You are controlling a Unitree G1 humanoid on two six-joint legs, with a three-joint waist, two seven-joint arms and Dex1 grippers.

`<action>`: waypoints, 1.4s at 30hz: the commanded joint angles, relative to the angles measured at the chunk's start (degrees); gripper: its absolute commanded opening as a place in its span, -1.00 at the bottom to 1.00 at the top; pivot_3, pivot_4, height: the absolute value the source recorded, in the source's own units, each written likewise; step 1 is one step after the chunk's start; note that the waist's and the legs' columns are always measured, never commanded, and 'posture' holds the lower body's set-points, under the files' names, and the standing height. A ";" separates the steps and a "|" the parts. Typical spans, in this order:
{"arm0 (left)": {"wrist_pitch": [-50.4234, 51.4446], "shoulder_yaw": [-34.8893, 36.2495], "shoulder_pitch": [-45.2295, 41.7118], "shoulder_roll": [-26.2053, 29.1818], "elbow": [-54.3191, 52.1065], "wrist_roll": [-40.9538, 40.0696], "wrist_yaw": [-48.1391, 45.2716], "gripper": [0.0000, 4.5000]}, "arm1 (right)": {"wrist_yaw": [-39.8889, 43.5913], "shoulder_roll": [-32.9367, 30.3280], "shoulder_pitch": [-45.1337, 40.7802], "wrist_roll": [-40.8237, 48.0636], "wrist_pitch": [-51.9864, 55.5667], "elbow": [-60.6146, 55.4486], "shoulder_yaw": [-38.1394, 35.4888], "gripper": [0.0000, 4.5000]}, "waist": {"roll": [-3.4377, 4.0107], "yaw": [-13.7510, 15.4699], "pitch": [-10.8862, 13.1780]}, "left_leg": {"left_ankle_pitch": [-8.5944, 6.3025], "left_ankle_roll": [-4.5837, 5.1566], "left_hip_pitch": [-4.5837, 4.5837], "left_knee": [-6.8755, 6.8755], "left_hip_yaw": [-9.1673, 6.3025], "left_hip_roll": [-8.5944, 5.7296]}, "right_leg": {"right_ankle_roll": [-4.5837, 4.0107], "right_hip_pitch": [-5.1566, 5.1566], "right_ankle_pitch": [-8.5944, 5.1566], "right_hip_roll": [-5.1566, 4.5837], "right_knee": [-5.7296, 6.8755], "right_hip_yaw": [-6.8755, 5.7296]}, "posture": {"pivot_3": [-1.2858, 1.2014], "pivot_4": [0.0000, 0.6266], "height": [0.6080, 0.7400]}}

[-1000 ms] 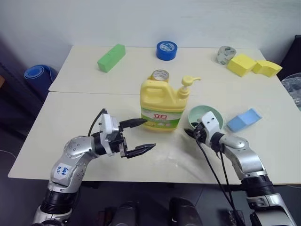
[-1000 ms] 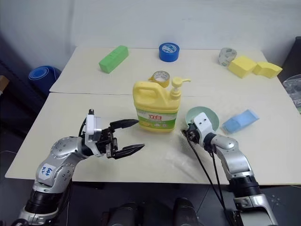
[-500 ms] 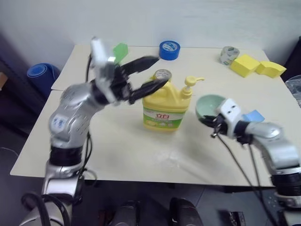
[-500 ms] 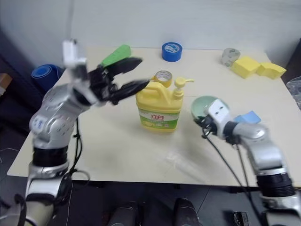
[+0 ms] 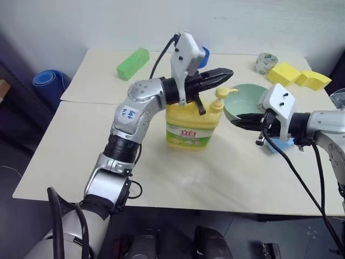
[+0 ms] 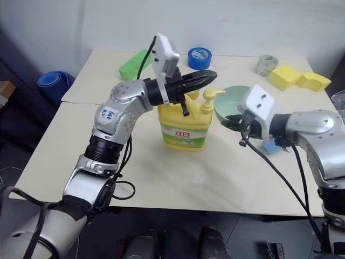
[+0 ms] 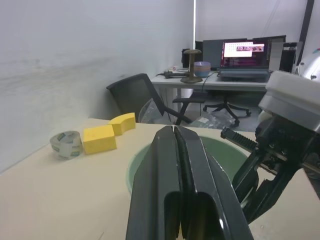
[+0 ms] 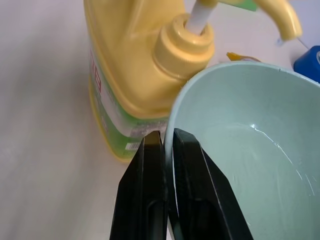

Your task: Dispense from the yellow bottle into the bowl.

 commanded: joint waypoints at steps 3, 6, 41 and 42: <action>2.30 -1.68 -0.97 -1.39 -0.44 1.90 -0.30 -0.99 | -0.60 -0.53 -1.78 1.32 0.84 -2.80 -1.42 -1.00 | 0.00 -0.06 0.00 | 0.00 0.00 0.00 -0.02 0.00 0.00 | 0.00 0.00 0.00 0.00 0.00 -0.02 | 0.03 -0.52 1.00; 5.44 -2.38 -0.79 -1.44 0.49 2.92 0.23 -0.99 | -0.89 -0.46 -2.87 1.47 0.85 -2.48 -1.54 -1.00 | -0.01 -0.15 0.00 | 0.00 0.00 0.00 -0.01 0.00 0.00 | 0.00 0.00 0.00 0.00 0.00 -0.01 | 0.03 -0.52 1.00; 22.67 -2.98 6.29 -4.24 9.09 3.91 4.59 -0.99 | -2.48 1.58 -1.83 3.27 0.12 -3.68 -1.67 -1.00 | -0.39 -0.13 -0.35 | 0.00 0.00 1.11 -0.13 -0.07 0.04 | 0.00 1.16 0.00 0.00 -0.20 -0.01 | 0.03 -0.52 1.00; 21.86 -2.75 6.12 -4.45 10.14 4.10 4.72 -0.99 | -2.41 1.70 -1.76 3.26 -0.05 -3.52 -1.56 -1.00 | -0.39 -0.12 -0.36 | 0.00 0.00 1.13 -0.13 -0.07 0.05 | 0.00 1.18 0.00 0.00 -0.22 0.00 | 0.03 -0.52 1.00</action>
